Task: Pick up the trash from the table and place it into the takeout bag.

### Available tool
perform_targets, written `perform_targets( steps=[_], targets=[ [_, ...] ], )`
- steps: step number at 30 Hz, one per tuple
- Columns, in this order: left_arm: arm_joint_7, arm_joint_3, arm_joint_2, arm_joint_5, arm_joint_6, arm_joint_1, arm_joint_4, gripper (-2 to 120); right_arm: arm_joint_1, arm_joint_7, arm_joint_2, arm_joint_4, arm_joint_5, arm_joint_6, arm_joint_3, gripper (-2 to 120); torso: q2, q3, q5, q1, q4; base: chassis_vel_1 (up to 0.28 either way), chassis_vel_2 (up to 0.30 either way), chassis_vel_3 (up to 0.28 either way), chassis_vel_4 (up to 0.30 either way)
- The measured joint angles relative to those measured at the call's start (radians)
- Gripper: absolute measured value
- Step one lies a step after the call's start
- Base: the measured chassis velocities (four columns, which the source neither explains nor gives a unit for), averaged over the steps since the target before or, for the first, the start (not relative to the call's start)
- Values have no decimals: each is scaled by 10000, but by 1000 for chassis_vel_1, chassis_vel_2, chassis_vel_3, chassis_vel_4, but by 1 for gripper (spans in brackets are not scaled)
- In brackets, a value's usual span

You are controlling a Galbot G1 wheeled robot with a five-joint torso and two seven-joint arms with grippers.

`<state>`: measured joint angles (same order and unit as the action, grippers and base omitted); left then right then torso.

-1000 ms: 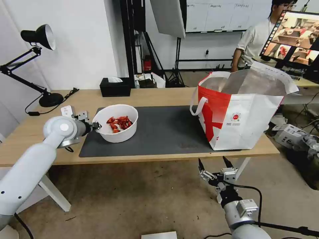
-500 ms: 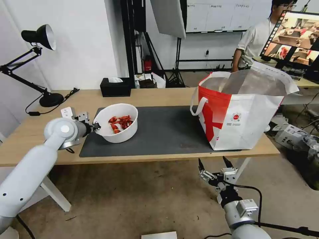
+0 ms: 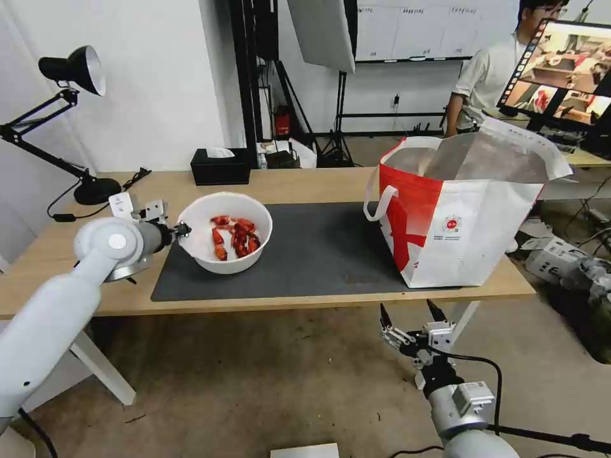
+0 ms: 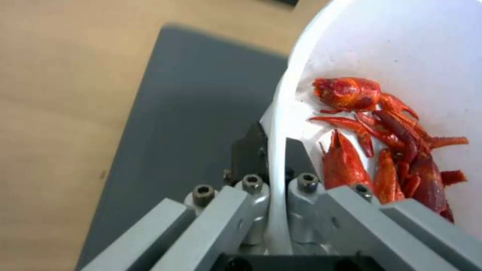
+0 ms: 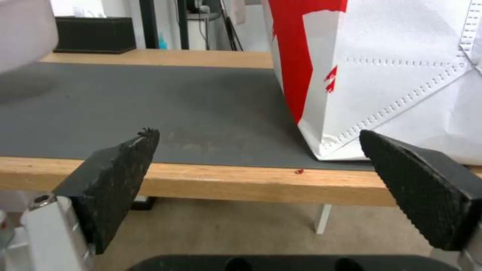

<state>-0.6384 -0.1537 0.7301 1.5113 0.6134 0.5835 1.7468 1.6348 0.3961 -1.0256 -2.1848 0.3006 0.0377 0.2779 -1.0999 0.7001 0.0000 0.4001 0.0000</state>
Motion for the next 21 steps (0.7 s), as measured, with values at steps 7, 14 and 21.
perform_targets(
  steps=[7,14,21],
  targets=[
    [594,-51,-84,-846,-708,70,357,0,0,0,0,0,0,0,0,100,0,-1,0,0,0,0,0,0,0],
    [913,234,-8,-1847,-1774,-210,674,0,0,0,0,0,0,0,0,100,0,-1,1,0,0,0,0,0,0],
    [837,679,128,-2075,-2035,-760,673,0,0,0,0,0,0,0,0,100,-1,-1,0,0,0,0,0,0,0]
  ],
)
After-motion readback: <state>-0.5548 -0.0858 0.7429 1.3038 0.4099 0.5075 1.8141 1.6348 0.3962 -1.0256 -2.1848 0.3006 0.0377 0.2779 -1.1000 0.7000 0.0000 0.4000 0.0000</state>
